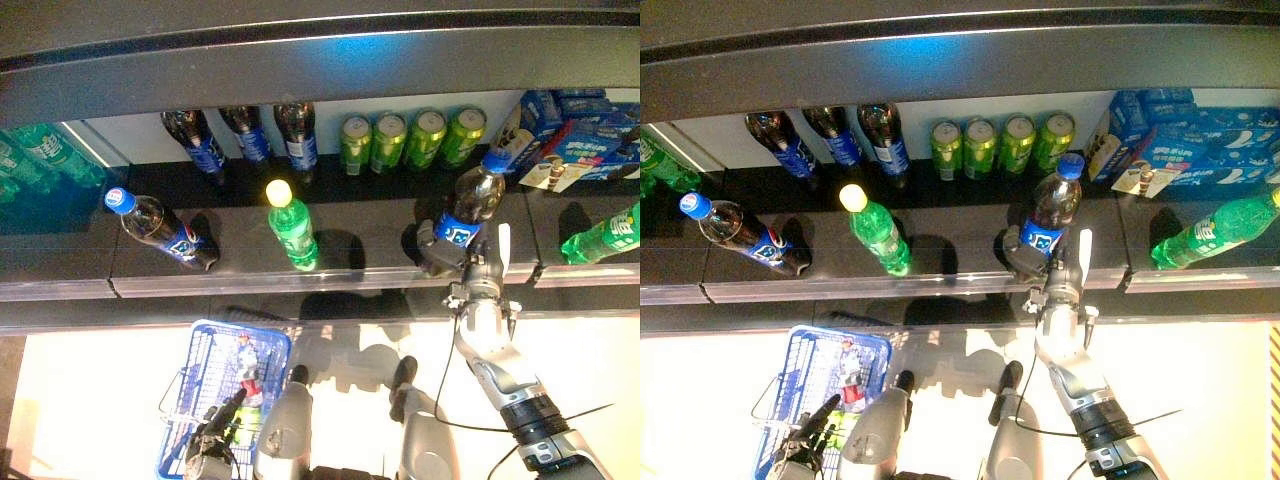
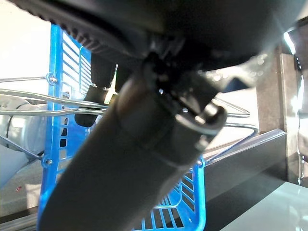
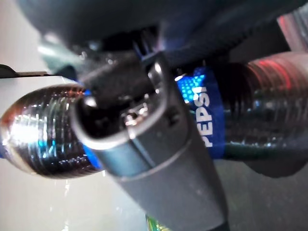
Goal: Pick up the drink and place into the basket.
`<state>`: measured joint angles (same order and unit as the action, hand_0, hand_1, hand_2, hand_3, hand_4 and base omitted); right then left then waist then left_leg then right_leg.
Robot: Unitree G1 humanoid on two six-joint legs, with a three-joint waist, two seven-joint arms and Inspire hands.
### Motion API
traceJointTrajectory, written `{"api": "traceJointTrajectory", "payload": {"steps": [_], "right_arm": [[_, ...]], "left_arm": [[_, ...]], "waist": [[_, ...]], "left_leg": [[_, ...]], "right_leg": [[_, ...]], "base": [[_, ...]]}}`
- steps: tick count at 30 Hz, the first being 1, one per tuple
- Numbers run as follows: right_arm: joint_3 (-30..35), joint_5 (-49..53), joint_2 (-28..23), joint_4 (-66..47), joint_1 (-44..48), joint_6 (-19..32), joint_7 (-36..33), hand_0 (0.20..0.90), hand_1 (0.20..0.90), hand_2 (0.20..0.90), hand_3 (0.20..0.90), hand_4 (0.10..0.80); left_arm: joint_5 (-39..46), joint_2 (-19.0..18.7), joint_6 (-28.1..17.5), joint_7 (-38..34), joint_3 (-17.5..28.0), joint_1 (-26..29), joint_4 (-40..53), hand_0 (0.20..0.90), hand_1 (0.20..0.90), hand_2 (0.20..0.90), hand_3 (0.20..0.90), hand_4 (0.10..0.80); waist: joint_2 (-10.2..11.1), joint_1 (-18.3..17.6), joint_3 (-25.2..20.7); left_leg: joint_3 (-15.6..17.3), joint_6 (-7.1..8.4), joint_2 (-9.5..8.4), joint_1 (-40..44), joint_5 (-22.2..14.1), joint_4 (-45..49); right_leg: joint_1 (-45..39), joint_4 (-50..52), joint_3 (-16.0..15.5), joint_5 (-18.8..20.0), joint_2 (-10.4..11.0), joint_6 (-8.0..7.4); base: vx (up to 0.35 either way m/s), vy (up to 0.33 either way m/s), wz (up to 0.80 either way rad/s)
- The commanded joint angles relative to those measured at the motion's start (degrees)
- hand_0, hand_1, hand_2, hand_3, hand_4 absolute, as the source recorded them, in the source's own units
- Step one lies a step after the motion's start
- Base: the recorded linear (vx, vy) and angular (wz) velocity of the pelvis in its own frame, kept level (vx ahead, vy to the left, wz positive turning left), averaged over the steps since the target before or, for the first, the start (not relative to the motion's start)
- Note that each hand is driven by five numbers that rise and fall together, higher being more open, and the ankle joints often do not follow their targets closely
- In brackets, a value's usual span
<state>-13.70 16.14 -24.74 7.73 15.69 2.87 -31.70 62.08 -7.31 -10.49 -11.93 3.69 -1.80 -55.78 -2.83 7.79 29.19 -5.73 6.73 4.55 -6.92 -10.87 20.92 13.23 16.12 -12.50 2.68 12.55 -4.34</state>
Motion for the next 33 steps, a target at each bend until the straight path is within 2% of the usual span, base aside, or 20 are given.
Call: {"api": "traceJointTrajectory", "payload": {"steps": [1,4,9,14,23,27,29,33], "right_arm": [[5.5,0.3,-0.2,-7.8,0.7,6.7,-0.9,0.300,0.300,0.300,0.200,0.100],[5.7,0.9,0.1,-8.4,-1.2,7.7,-1.1,0.300,0.300,0.300,0.200,0.100],[5.1,1.1,0.1,-10.2,-0.8,9.1,0.4,0.300,0.300,0.300,0.200,0.100],[2.7,4.7,1.0,-14.8,0.6,9.1,7.2,0.300,0.300,0.300,0.200,0.100],[0.1,7.5,1.3,-22.0,-3.1,6.9,14.1,0.300,0.300,0.300,0.200,0.100],[-0.8,8.0,0.7,-24.1,-6.3,6.9,15.1,0.300,0.300,0.300,0.200,0.100],[-0.3,8.0,-0.3,-25.6,-9.1,7.5,14.7,0.300,0.300,0.300,0.200,0.100],[0.4,8.5,-1.2,-26.4,-11.8,7.9,14.9,0.300,0.300,0.300,0.200,0.100]], "left_arm": [[-2.4,-1.2,-4.4,1.2,-1.0,-7.2,3.2,0.300,0.300,0.300,0.200,0.100],[-4.1,-1.2,-3.9,0.2,-0.6,-7.6,2.4,0.300,0.300,0.300,0.200,0.100],[-3.9,-1.6,-4.1,0.1,-0.4,-7.1,1.4,0.300,0.300,0.300,0.200,0.100],[-1.6,-1.8,-5.3,-0.7,0.0,-5.5,0.8,0.300,0.300,0.300,0.200,0.100],[-2.1,-1.3,-4.5,-1.3,1.3,-6.2,-0.8,0.300,0.300,0.300,0.200,0.100],[-2.8,-1.5,-5.0,-2.1,2.0,-6.0,-1.6,0.300,0.300,0.300,0.200,0.100],[-3.2,-2.1,-5.0,-3.0,1.8,-5.4,-1.4,0.300,0.300,0.300,0.200,0.100],[-1.1,-3.1,-5.5,-2.4,2.5,-4.6,-1.5,0.300,0.300,0.300,0.200,0.100]], "waist": [[0.6,-0.2,-5.7],[0.4,-0.5,-7.6],[0.2,-1.2,-9.3],[0.8,-2.0,-12.2],[1.8,-1.4,-17.6],[2.4,-2.3,-19.2],[2.8,-3.4,-19.8],[3.3,-4.1,-19.8]], "left_leg": [[-1.3,-2.14,-1.31,-2.7,11.5,-4.2],[-3.1,-2.54,-2.14,-0.3,12.1,-7.8],[-3.1,-3.00,-2.79,1.2,12.8,-11.6],[-1.2,-2.92,-2.27,2.0,13.5,-15.2],[-1.8,-2.53,-1.65,4.5,13.5,-18.0],[-3.5,-2.67,-1.29,5.5,14.1,-20.2],[-4.9,-2.62,-1.14,5.1,14.4,-20.4],[-5.6,-2.11,-0.37,4.3,14.9,-19.7]], "right_leg": [[-8.5,5.7,0.6,-9.5,0.5,1.19],[-10.4,2.8,2.4,-8.8,0.1,0.61],[-11.2,-1.4,3.9,-7.2,-0.5,-0.06],[-12.4,-6.6,4.5,-5.3,-1.7,-0.62],[-16.3,-10.2,3.9,-5.1,-2.3,-0.84],[-16.5,-10.6,6.9,-6.0,-4.7,-0.17],[-15.9,-10.1,9.3,-6.8,-6.7,0.83],[-14.7,-8.4,9.3,-7.9,-8.7,2.04]], "base": [[0.065,0.009,0.05],[0.070,0.007,0.11],[-0.031,-0.005,0.18],[-0.099,-0.039,-0.01],[0.006,-0.035,0.00],[0.006,-0.060,0.13],[-0.034,-0.120,0.46],[-0.098,-0.150,0.36]]}}
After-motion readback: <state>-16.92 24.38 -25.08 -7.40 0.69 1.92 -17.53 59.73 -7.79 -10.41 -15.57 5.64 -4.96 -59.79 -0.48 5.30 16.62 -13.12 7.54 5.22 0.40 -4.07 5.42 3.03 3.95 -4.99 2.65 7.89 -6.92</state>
